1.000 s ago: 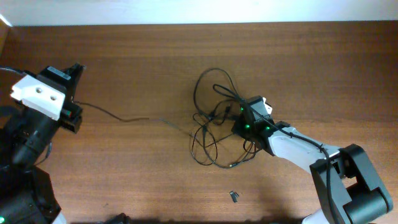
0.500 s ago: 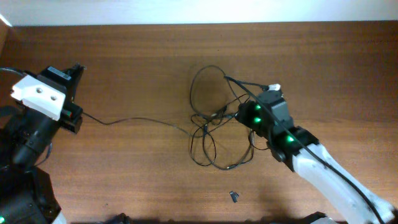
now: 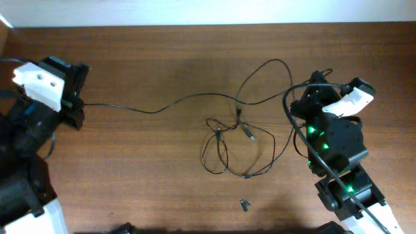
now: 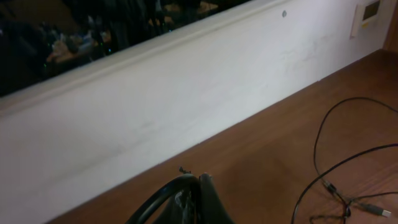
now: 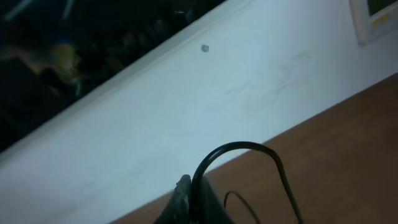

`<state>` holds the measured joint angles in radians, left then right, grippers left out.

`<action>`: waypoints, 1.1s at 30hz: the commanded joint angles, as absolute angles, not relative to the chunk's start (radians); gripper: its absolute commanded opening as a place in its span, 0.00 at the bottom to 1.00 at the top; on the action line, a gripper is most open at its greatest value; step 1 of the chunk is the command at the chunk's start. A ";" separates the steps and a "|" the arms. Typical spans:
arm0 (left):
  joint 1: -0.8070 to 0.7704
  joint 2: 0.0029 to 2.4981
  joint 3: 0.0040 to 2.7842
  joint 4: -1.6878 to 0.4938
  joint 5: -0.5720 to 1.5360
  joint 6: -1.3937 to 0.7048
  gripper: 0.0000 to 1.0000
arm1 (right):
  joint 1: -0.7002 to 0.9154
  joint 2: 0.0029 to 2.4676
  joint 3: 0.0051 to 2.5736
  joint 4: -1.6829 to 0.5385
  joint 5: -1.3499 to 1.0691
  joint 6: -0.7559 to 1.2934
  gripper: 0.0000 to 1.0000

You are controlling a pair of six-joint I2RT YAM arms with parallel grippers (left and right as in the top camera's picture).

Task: Untangle cables
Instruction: 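Pull the right-held cable rightward while left holds its cable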

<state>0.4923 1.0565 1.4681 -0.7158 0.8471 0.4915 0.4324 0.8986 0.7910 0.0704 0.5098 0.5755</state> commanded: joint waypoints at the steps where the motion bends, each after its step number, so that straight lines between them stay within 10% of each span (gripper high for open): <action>1: 0.498 1.090 1.473 -0.720 0.841 0.463 0.00 | 0.432 0.899 0.791 0.050 0.488 0.500 0.04; 11: 0.498 1.145 1.473 -0.739 0.841 0.457 0.00 | 0.431 0.805 0.791 -0.347 0.248 0.496 0.04; 33: 0.498 1.348 1.473 -0.777 0.850 0.276 0.00 | 0.431 0.844 0.791 -0.720 0.686 0.414 0.04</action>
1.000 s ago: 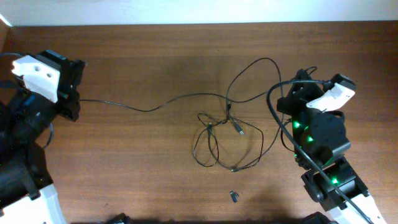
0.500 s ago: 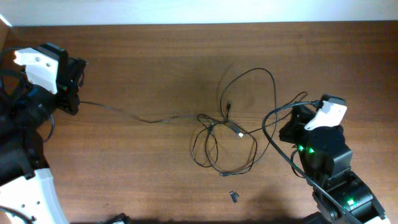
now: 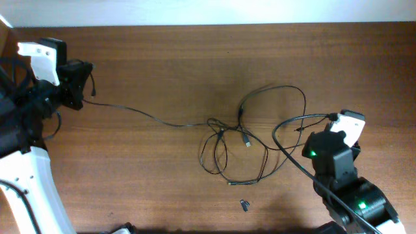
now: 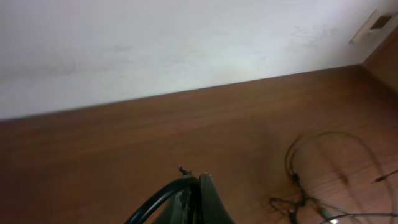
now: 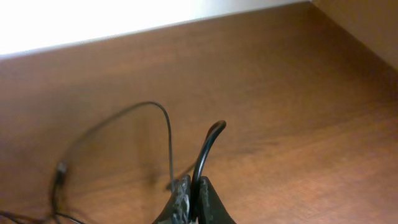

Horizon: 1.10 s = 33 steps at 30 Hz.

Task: Untangle cables
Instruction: 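Pull the right-held cable rightward while left holds its cable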

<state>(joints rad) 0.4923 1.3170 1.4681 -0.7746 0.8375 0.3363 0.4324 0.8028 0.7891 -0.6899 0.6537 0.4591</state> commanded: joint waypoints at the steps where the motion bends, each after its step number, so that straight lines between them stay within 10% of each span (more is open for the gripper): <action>1: 0.498 1.356 1.473 -0.776 0.856 0.276 0.00 | 0.431 0.874 0.791 -0.738 0.685 0.402 0.04; 16: 0.498 1.363 1.473 -0.776 0.859 0.276 0.00 | 0.431 1.071 0.791 -0.636 1.264 0.399 0.04; 33: 0.436 1.605 1.473 -0.677 0.860 0.278 0.00 | -0.120 1.267 0.791 0.032 0.410 0.396 0.04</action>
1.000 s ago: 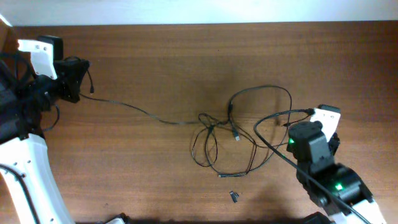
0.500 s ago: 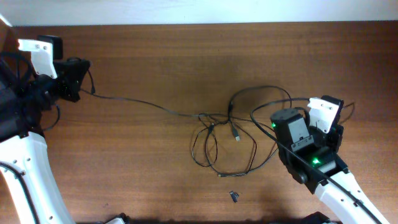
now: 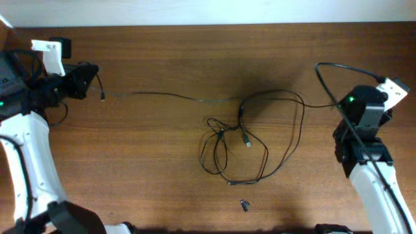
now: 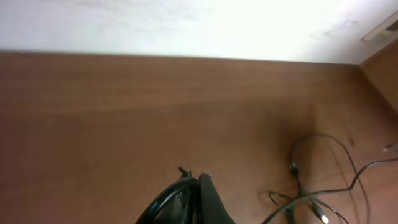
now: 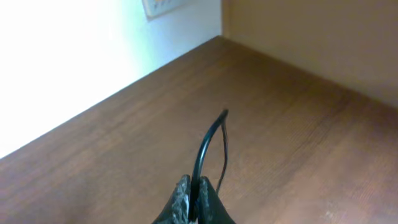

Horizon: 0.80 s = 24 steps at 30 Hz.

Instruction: Untangle cables

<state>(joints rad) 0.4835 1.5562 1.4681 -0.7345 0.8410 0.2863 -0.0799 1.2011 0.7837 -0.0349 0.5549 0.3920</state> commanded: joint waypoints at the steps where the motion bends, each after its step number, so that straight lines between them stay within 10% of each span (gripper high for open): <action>1: 0.414 1.618 1.473 -0.647 0.859 0.278 0.00 | -0.133 1.321 0.791 0.097 0.369 0.396 0.04; 16: 0.137 1.990 1.473 -0.064 0.517 0.277 0.00 | -0.160 1.815 0.791 0.925 0.265 0.400 0.04; 24: 0.138 2.133 1.473 0.131 0.515 0.278 0.00 | -0.231 1.893 0.792 0.974 0.261 0.400 0.04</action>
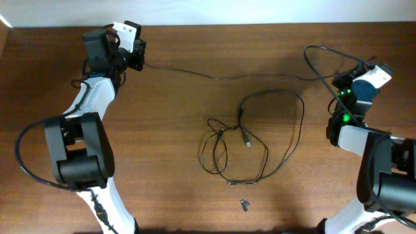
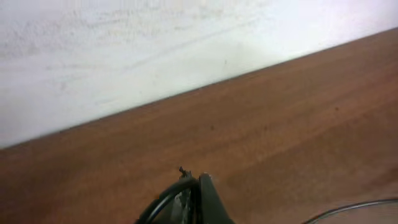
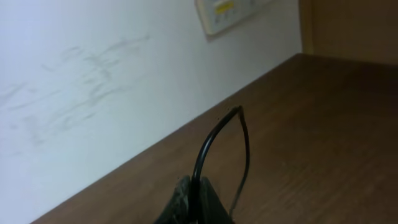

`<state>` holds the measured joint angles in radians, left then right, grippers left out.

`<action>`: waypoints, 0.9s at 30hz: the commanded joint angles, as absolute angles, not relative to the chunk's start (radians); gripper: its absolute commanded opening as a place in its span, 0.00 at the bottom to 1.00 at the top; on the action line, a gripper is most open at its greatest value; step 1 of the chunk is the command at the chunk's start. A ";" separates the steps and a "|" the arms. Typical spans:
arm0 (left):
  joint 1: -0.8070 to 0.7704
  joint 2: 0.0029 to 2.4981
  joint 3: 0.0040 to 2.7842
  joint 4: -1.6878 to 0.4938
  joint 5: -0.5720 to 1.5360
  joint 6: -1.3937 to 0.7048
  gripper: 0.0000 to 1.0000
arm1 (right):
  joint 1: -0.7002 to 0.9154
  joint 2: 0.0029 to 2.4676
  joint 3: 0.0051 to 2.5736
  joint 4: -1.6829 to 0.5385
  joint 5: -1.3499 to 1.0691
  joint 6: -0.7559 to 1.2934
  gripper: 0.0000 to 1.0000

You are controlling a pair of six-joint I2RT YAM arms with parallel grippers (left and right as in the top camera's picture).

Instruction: Untangle cables

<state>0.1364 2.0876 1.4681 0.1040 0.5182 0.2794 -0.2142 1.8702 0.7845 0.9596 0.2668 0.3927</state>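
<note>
A thin black cable (image 1: 227,76) stretches across the far part of the wooden table (image 1: 162,162), apart from the knot. Its left end is in my left gripper (image 1: 136,57), which is shut on it; the left wrist view shows the cable (image 2: 168,198) curving out of the shut fingers (image 2: 205,199). Its right end loops up (image 1: 311,52) into my right gripper (image 1: 339,81), also shut on it, with the cable loop (image 3: 214,140) rising from the fingers (image 3: 185,198). A second black cable (image 1: 224,140) lies coiled and knotted at the table's middle, with a wide loop (image 1: 300,123) to its right.
A small dark piece (image 1: 244,205) lies near the front edge below the knot. A white wall (image 2: 124,50) borders the far edge of the table, with a wall panel (image 3: 233,11) by the right corner. Both arms reach in from the table's sides.
The left gripper has moved right and toward the far edge; the right gripper has moved a little left. The cable between them now lies farther back, apart from the knot's top loop.
At first both grippers were shut on one cable that ran into the knot at mid-table. Then the grippers stood wider apart and the cable ran straighter through the knot's top. Now it spans the far side, separate from the coiled cable.
</note>
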 commanded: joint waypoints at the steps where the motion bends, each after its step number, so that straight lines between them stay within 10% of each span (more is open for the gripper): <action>1: 0.138 2.153 1.473 0.159 0.514 0.278 0.00 | -0.237 1.906 0.795 0.993 0.257 0.400 0.04; 13: 0.138 2.194 1.473 0.461 0.422 0.213 0.00 | -0.237 1.925 1.017 1.029 0.165 0.396 0.04; 27: 0.138 2.225 1.473 0.209 0.287 0.214 0.00 | -0.237 2.017 1.018 0.769 0.165 0.396 0.09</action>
